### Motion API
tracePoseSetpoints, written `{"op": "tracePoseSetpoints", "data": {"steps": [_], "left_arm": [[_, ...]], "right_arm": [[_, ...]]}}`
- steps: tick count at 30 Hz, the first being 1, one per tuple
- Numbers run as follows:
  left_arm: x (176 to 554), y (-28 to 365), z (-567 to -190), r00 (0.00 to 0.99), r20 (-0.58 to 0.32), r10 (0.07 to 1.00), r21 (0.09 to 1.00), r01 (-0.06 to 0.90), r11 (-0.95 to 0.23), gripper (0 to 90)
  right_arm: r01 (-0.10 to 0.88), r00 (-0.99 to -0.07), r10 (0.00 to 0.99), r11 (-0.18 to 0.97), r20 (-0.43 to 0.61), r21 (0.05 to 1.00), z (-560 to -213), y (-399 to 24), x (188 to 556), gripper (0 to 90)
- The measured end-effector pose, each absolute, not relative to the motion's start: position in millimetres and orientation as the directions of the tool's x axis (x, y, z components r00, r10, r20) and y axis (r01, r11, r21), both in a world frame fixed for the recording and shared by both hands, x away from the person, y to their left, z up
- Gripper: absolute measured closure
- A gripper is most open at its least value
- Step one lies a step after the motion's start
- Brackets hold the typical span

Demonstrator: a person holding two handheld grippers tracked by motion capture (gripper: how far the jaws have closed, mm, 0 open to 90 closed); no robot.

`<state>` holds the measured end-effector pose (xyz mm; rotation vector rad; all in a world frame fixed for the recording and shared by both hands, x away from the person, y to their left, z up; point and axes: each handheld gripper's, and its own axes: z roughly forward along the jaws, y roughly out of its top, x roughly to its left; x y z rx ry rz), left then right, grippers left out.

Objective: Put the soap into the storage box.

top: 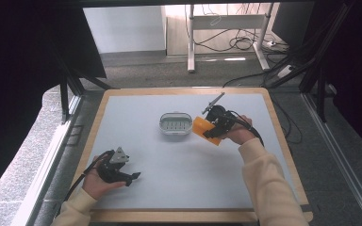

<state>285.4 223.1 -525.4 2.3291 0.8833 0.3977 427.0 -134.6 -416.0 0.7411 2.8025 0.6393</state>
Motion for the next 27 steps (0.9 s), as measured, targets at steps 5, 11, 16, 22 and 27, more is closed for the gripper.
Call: {"op": "tracePoseSetpoints", "data": {"steps": [5, 11, 16, 22, 27], "left_arm": [[285.3, 223.2, -525.3, 0.733, 0.061, 0.677, 0.636, 0.494, -0.593, 21.0], [285.3, 223.2, -525.5, 0.734, 0.061, 0.676, 0.635, 0.494, -0.594, 20.9], [285.5, 223.9, -525.2, 0.733, 0.061, 0.677, 0.635, 0.495, -0.593, 20.9], [285.4, 223.4, -525.8, 0.736, 0.061, 0.674, 0.632, 0.494, -0.597, 20.9], [285.5, 223.6, -525.8, 0.737, 0.060, 0.673, 0.630, 0.495, -0.599, 20.9]], "right_arm": [[0.426, -0.860, 0.507, 0.780, -0.063, 0.459, -412.1, -131.0, 431.1, 61.6], [0.416, -0.863, 0.500, 0.782, -0.070, 0.463, -410.4, -125.9, 435.6, 61.6], [0.411, -0.865, 0.496, 0.785, -0.073, 0.463, -410.5, -121.4, 441.2, 61.7], [0.408, -0.869, 0.490, 0.786, -0.065, 0.465, -410.2, -115.3, 448.0, 61.6], [0.388, -0.877, 0.473, 0.798, -0.080, 0.461, -409.5, -110.1, 451.1, 61.7]]}}
